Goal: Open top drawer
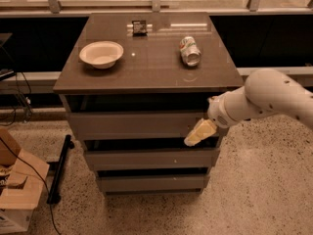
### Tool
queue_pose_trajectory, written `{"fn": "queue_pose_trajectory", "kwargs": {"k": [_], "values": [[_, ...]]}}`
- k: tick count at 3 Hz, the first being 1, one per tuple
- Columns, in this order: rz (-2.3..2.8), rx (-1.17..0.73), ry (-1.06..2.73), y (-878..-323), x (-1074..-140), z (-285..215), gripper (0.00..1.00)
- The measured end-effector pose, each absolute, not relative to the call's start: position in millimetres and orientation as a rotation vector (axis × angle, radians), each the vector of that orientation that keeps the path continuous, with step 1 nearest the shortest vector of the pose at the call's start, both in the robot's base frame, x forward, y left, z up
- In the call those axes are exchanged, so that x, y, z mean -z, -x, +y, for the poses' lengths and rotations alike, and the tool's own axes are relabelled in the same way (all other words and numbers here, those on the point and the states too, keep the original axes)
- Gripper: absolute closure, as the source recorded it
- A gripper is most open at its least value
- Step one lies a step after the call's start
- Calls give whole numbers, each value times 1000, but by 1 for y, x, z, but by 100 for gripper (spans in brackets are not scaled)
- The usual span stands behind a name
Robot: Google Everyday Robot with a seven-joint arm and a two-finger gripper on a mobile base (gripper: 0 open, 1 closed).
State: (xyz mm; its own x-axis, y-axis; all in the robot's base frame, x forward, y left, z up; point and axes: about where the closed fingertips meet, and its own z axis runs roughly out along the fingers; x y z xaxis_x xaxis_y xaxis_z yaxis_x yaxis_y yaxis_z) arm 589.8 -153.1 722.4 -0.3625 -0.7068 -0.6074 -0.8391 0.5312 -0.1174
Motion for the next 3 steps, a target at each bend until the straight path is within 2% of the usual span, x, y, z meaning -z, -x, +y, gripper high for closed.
{"fn": "queue_pose_trajectory", "kwargs": {"k": [2,3], "values": [[2205,-390,1264,-633,-670,-148,0],[2221,-417,1362,-629,-657,-149,18]]}}
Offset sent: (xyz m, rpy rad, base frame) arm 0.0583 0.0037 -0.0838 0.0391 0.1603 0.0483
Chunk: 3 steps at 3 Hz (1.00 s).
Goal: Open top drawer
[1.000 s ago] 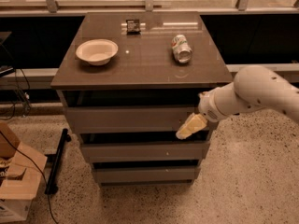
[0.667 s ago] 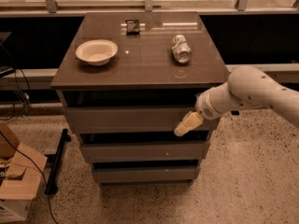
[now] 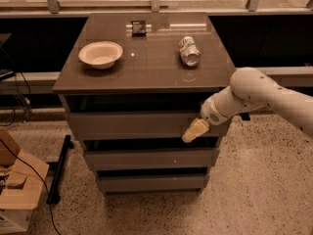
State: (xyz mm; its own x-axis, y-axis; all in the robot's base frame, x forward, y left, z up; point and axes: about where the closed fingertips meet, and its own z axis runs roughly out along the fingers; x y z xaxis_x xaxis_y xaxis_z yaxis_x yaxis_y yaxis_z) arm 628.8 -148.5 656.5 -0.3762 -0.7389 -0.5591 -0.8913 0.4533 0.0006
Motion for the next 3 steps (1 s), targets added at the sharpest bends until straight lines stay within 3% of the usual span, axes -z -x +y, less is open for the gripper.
{"fn": "queue_pose_trajectory", "kwargs": {"k": [2,3], "values": [[2218,-422,1451,-613,-659,-151,66],[2218,-422,1451,-613,-662,-151,62]]}}
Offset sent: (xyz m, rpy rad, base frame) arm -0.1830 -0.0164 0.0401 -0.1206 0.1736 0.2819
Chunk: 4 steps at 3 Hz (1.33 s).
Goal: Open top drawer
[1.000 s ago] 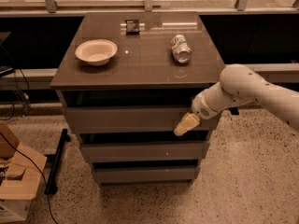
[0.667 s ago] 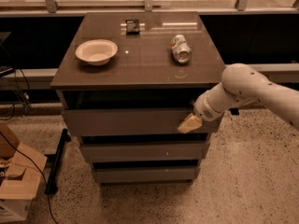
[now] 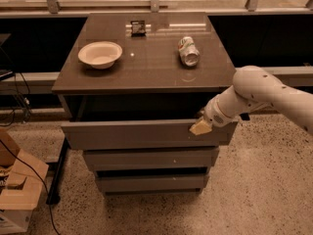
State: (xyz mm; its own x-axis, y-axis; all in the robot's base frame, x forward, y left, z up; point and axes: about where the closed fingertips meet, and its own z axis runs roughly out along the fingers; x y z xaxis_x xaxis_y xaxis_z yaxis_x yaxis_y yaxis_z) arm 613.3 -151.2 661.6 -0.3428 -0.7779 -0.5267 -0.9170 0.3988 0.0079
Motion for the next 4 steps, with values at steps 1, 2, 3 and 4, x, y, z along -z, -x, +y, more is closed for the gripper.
{"fn": "queue_pose_trajectory", "kwargs": {"k": [1,2,3,4], "values": [[2218,-422,1451,-613,-663,-151,38],[2219,-426,1454,-613,-661,-150,15],[2263,-423,1462,-601,-660,-162,0],[2395,-430,1337,-562,-652,-185,0]]}}
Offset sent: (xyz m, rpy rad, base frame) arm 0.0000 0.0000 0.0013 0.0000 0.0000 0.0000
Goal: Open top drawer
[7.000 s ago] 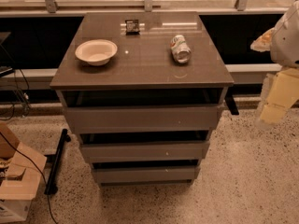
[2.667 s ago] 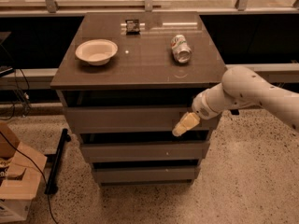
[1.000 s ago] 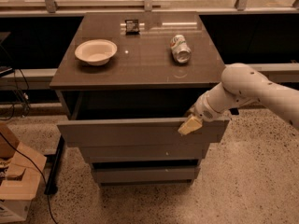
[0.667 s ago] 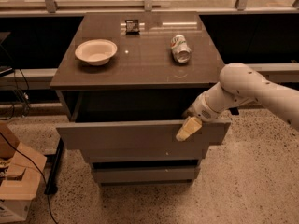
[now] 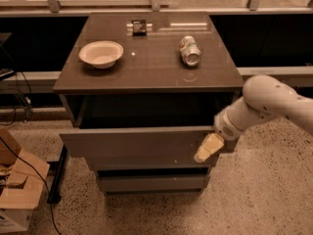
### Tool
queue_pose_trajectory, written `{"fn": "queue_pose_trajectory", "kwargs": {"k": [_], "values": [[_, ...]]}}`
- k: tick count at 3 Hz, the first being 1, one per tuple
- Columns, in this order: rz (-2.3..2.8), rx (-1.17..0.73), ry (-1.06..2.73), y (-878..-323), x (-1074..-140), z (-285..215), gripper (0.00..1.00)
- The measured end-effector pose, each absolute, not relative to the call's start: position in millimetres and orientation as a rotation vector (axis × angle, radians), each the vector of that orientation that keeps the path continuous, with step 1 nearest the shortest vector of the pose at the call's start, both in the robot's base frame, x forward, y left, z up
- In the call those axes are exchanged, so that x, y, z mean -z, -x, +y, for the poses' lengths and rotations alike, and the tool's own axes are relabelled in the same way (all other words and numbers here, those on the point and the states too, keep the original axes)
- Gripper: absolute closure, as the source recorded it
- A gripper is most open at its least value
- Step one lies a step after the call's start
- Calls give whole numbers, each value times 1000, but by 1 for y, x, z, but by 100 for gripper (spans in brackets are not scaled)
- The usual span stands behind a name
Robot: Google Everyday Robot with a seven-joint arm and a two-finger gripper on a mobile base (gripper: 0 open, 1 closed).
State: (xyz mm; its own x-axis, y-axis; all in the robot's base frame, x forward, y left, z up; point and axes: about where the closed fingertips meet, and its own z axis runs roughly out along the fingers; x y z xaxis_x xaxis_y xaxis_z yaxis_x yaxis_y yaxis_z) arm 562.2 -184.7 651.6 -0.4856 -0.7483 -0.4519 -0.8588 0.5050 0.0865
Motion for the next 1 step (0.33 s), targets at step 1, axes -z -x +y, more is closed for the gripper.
{"fn": "queue_pose_trajectory", "kwargs": {"k": [1], "values": [[2442,-440,1283,-548,-648,-190,0]]}}
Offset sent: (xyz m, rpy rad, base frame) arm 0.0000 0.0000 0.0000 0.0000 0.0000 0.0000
